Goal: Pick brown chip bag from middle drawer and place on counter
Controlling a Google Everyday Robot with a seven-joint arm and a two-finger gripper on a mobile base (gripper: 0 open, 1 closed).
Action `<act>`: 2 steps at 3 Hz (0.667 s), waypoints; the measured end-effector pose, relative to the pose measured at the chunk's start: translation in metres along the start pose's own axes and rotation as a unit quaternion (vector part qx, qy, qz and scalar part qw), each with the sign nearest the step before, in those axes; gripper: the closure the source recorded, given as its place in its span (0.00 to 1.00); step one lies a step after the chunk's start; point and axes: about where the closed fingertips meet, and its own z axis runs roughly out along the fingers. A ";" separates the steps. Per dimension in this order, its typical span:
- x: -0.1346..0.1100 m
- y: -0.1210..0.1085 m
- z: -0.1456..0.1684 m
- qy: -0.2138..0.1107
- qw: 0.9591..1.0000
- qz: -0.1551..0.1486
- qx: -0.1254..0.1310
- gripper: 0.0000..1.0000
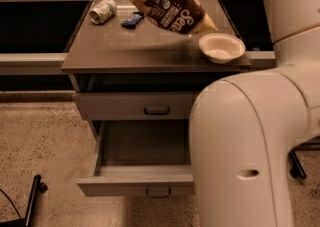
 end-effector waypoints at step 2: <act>-0.023 -0.016 0.029 -0.005 0.999 -0.039 0.016 1.00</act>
Offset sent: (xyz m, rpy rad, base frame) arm 0.0683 0.0532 0.0116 -0.0524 -0.0675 0.1083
